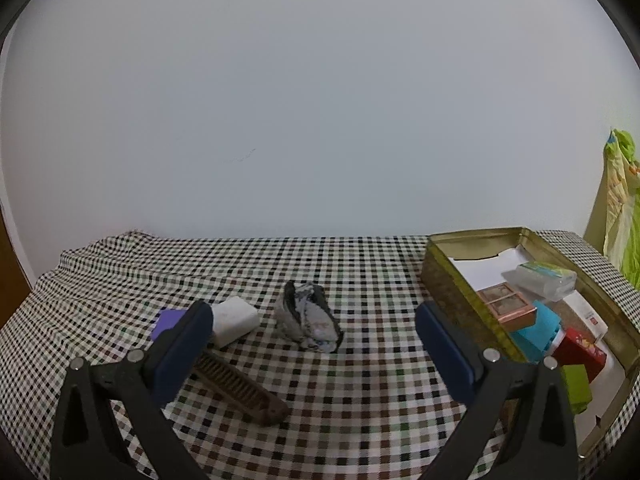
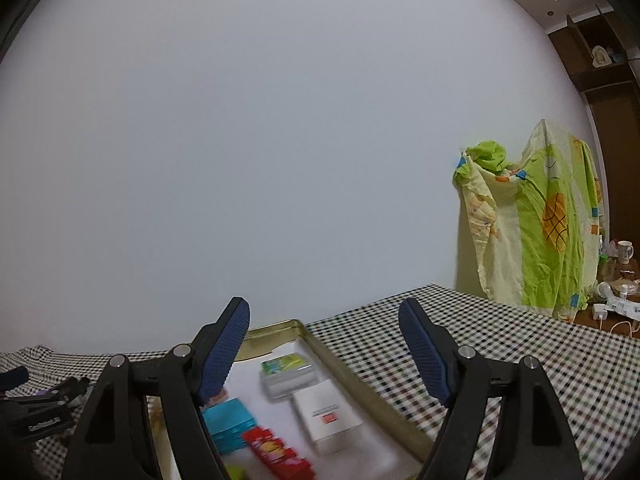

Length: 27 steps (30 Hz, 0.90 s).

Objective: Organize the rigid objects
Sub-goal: 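Withdraw both tools from the tray back toward the cloth, then grasp the brown comb with the right tool while the left tool grasps the purple block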

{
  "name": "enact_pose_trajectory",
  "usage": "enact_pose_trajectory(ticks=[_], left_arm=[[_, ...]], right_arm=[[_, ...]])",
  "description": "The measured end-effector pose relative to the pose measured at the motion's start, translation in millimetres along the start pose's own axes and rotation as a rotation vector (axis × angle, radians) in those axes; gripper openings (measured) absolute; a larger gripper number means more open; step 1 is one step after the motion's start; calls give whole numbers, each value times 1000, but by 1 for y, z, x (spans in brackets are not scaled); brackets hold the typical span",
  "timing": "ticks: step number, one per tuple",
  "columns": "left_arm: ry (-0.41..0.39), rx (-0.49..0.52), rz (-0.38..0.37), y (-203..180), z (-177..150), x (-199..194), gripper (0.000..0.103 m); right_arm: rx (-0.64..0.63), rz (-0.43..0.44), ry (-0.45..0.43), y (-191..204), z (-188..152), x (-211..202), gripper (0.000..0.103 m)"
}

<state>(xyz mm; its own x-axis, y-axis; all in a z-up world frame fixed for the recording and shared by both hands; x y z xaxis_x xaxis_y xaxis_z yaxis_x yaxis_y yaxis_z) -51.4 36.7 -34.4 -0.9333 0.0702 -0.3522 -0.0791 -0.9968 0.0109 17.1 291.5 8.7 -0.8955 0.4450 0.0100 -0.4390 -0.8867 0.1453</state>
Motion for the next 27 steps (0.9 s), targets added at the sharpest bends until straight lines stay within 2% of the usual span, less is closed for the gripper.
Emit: enact_pose_trajectory(ticks=[6, 12, 23, 27], left_arm=[[-7, 9, 15, 17, 0, 1, 102], [3, -10, 39, 49, 0, 2, 102], [85, -117, 103, 126, -6, 20, 102], [120, -171, 120, 152, -11, 28, 102]], right_arm=[[-13, 48, 7, 40, -5, -10, 79], [-12, 101, 65, 81, -19, -7, 79], [-36, 187, 146, 146, -39, 4, 79], [-55, 218, 204, 166, -50, 11, 79]])
Point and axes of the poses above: each gripper's, at about its wrist camera, not at the fingertips, and x roughly the way its jaws point, y to its left, z to its top, the point moved 7 cm from there along x, roughly the way its jaws point, and after that the axes turned 5 degrees about -y, right-handed, at the moved point
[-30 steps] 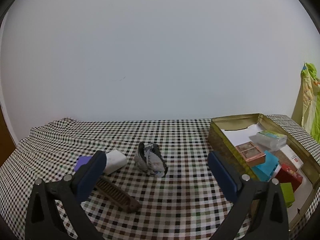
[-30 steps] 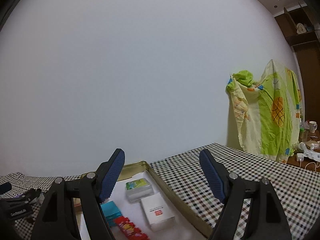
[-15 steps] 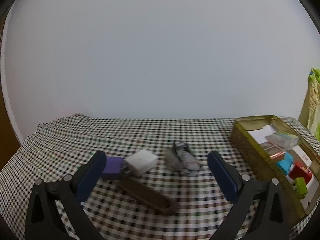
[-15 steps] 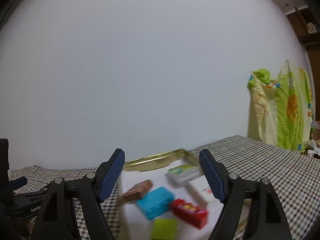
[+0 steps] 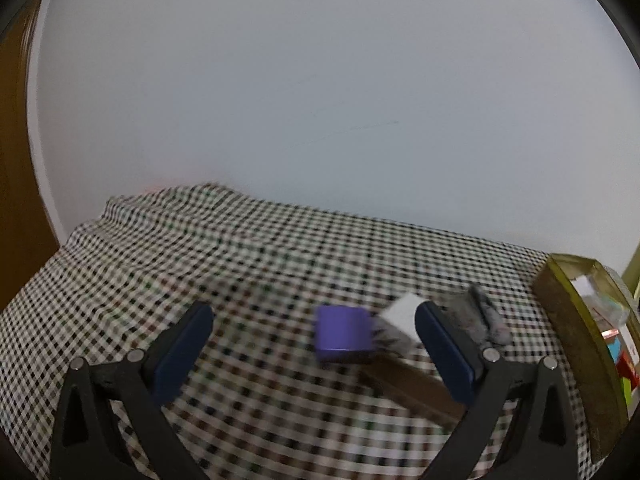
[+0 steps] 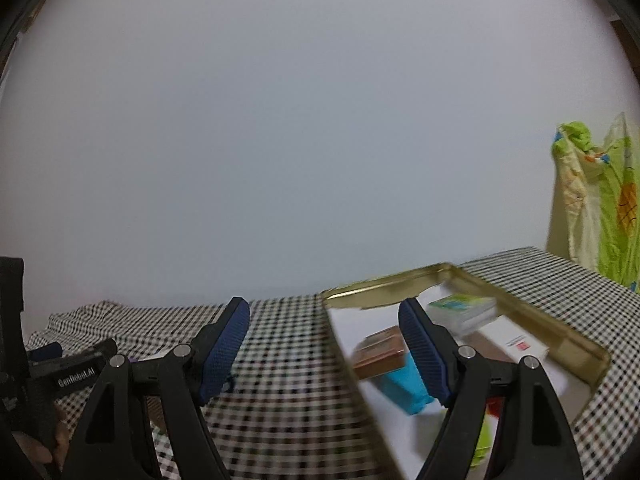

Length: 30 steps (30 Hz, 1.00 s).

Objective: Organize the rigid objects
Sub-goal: 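Grasp the brown comb with the right tool while the left tool grasps the purple block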

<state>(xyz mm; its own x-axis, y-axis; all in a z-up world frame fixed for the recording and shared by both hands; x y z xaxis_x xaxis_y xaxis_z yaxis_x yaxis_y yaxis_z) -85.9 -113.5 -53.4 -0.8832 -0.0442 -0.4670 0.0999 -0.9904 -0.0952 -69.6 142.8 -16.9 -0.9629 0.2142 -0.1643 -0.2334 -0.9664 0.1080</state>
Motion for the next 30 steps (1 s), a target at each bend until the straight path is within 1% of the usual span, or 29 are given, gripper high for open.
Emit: enact_pose_trajectory(ticks=[3, 5, 7, 10, 12, 14, 17, 19, 21, 23, 25, 27, 29, 30], left_arm=[[29, -38, 29, 16, -1, 8, 102], [39, -41, 62, 25, 0, 13, 102], [47, -36, 95, 34, 1, 15, 102], [71, -46, 125, 44, 2, 21, 102], [83, -12, 183, 52, 1, 24, 102], [91, -3, 211, 59, 1, 25, 102], [98, -8, 253, 71, 1, 26, 102], [106, -24, 257, 76, 2, 25, 102], [127, -61, 238, 83, 4, 29, 102], [150, -98, 205, 84, 1, 30, 102], [162, -108, 187, 83, 0, 29, 102], [164, -96, 189, 81, -1, 28, 102], [163, -70, 192, 77, -3, 28, 102], [164, -62, 190, 75, -4, 27, 102]], right_arm=[[-13, 24, 41, 15, -6, 11, 79], [-17, 41, 44, 24, -7, 13, 79], [-34, 79, 64, 39, -11, 17, 79], [-81, 146, 119, 62, -19, 26, 79], [-111, 195, 154, 79, -25, 30, 79], [-146, 251, 211, 99, -34, 36, 79], [-188, 327, 332, 122, -52, 50, 79], [-210, 367, 399, 132, -63, 56, 79], [-234, 408, 458, 142, -72, 61, 79], [-270, 428, 497, 149, -79, 65, 79], [-323, 432, 548, 157, -90, 69, 77], [-358, 438, 591, 161, -99, 72, 66], [-380, 426, 633, 162, -108, 75, 61], [-363, 429, 633, 161, -107, 76, 60]])
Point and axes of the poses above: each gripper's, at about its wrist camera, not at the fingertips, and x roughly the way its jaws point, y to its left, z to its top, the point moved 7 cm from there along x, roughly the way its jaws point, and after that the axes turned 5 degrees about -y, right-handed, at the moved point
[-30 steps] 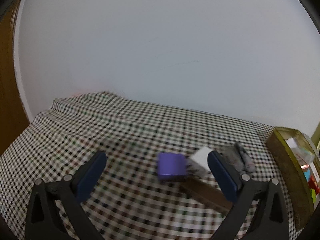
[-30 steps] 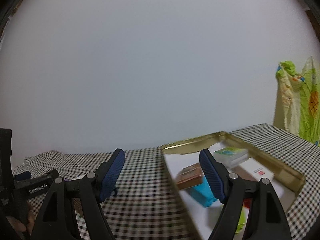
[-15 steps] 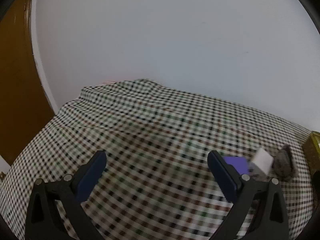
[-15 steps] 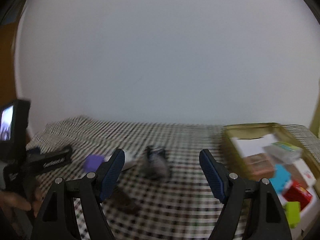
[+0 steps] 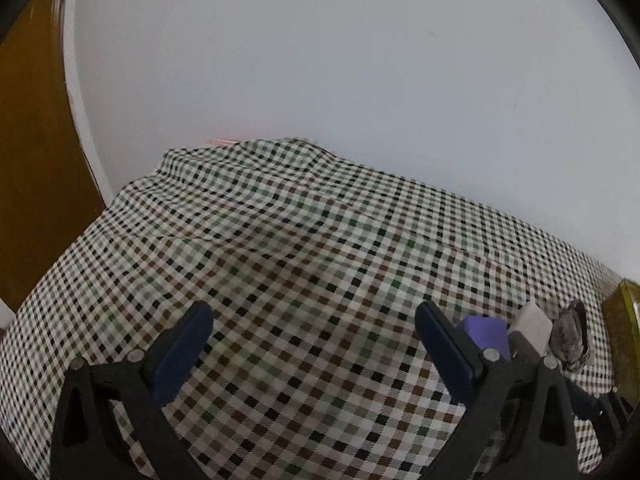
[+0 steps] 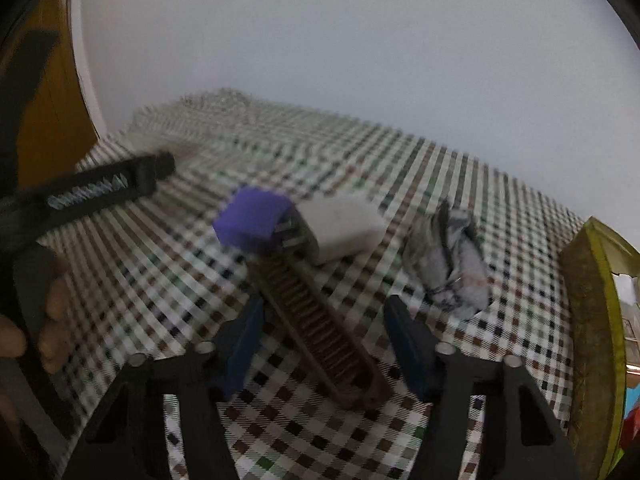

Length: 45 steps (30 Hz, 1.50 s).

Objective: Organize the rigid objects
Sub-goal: 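Grasp the brown comb with the right tool while the left tool grasps the purple block, then carry the purple block and brown comb over the gold tray and release them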

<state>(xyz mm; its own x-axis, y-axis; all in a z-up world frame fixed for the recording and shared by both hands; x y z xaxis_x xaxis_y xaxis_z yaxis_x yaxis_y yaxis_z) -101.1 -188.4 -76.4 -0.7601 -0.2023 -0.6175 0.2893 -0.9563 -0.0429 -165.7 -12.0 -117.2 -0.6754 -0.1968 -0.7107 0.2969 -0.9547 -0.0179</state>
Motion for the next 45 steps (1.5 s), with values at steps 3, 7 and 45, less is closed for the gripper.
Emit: enact_pose_trajectory(ticks=[3, 7, 45], left_arm=[[0, 19, -18, -6, -1, -2, 102], [-4, 65, -53, -14, -1, -5, 102], [149, 181, -294, -88, -22, 39, 39]], right_arm=[[18, 18, 2, -3, -2, 1, 54], [29, 42, -8, -5, -6, -4, 34], [294, 59, -284, -76, -33, -98, 27]])
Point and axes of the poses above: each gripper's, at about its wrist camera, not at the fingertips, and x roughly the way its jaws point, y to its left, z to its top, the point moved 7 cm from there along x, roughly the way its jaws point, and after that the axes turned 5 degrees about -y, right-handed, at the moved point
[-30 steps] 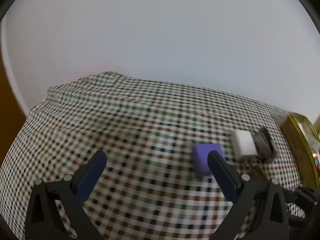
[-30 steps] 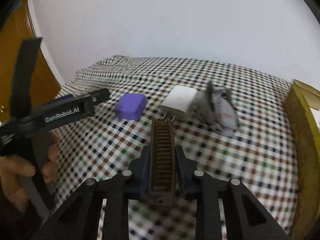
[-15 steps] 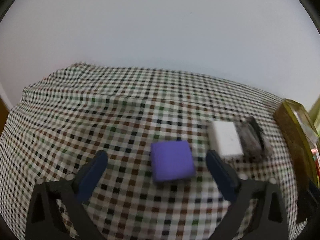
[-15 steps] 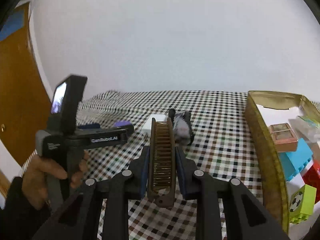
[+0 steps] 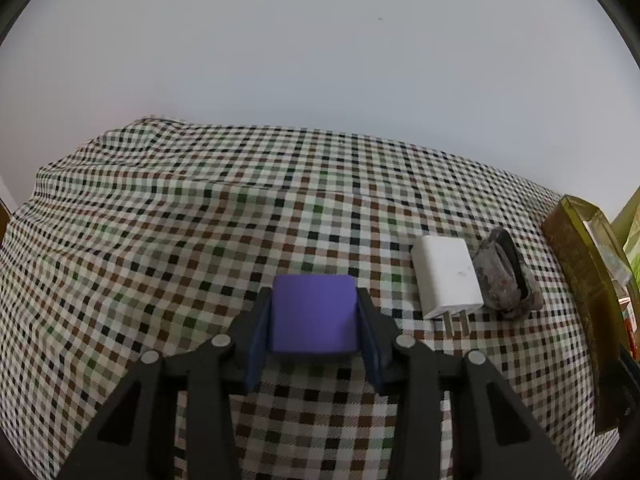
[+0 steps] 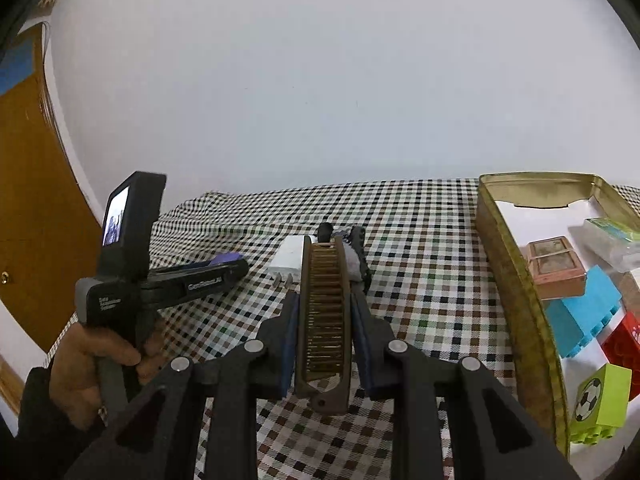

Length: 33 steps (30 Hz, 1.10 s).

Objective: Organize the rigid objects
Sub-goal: 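Carry the purple block and brown comb over the gold tray and release them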

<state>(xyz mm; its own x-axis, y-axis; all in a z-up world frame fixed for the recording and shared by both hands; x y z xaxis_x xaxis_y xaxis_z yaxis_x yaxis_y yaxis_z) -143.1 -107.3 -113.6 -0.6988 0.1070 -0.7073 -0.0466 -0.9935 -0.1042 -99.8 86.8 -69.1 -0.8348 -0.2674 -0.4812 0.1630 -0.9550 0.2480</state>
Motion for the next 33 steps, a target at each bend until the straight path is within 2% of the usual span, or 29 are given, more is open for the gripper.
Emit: enact_pose_trajectory(ticks=[3, 5, 8, 12, 15, 20, 25, 33], left_arm=[[-48, -39, 3, 5, -1, -13, 39], [-146, -76, 7, 10, 4, -30, 39], [-236, -112, 7, 8, 6, -47, 39], [-295, -115, -5, -8, 3, -62, 39], [-349, -110, -13, -23, 4, -77, 39], [-378, -114, -49, -42, 0, -100, 39], [-371, -97, -62, -63, 0, -94, 39], [-376, -78, -109, -104, 0, -97, 39]], right_arm=[[6, -5, -20, -4, 3, 0, 27], [-6, -21, -52, -5, 8, -4, 27], [-44, -59, -134, -4, 18, -18, 27], [-96, -112, -205, -5, 26, -28, 27], [-89, -108, -226, -9, 32, -33, 27], [-100, -118, -249, -10, 37, -43, 27], [-170, -184, -288, -12, 39, -56, 27], [-146, -216, -325, -40, 49, -76, 27]])
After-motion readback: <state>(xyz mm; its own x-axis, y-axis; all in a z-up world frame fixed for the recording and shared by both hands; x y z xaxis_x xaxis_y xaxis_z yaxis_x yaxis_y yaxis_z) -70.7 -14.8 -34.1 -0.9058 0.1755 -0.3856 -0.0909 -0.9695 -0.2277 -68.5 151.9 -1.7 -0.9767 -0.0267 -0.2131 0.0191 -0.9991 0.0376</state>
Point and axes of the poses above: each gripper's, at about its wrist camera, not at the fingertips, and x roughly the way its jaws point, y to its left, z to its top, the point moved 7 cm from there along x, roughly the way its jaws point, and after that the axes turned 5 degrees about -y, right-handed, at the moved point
